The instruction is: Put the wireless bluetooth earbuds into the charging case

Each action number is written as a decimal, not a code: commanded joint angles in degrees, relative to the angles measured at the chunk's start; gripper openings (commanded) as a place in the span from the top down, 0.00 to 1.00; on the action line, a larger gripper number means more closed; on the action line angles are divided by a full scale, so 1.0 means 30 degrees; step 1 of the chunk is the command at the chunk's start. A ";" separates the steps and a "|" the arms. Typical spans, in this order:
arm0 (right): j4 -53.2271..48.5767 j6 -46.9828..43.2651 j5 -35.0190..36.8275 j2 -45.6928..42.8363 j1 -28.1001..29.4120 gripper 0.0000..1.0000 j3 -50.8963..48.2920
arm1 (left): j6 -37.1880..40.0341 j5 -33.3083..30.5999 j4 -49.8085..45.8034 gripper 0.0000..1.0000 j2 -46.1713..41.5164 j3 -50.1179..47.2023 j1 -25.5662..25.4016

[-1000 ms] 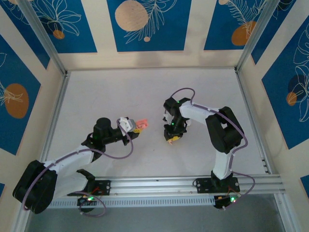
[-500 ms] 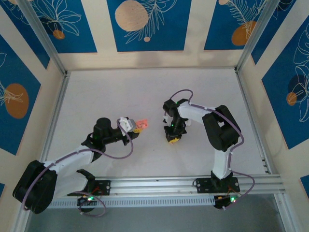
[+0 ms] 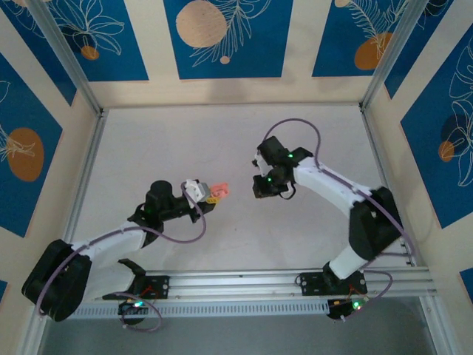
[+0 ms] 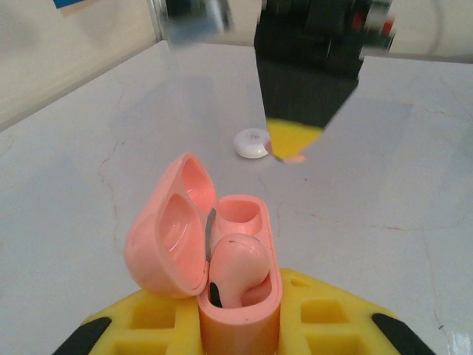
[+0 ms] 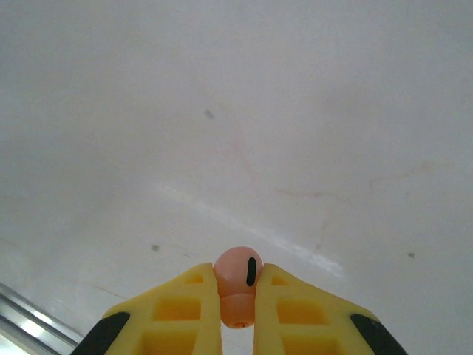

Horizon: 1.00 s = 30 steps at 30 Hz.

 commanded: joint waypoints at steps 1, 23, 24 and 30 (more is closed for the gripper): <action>0.3640 0.0879 -0.0524 -0.2465 0.0165 0.86 -0.1235 | -0.1139 -0.0399 0.2373 0.81 0.0602 -0.0216 -0.0415; 1.4772 0.1078 -0.5741 -0.5197 0.1190 0.86 -0.5428 | -0.3644 -0.0604 0.7415 0.81 0.2548 0.0135 -0.1254; 1.4787 0.1061 -0.5844 -0.5163 0.1191 0.86 -0.5428 | -0.3645 -0.0668 0.7444 0.80 0.2518 0.0135 -0.1254; 1.4723 0.1036 -0.5876 -0.5218 0.1249 0.86 -0.5833 | -0.3686 -0.0952 0.7603 0.80 0.2293 0.0109 -0.1239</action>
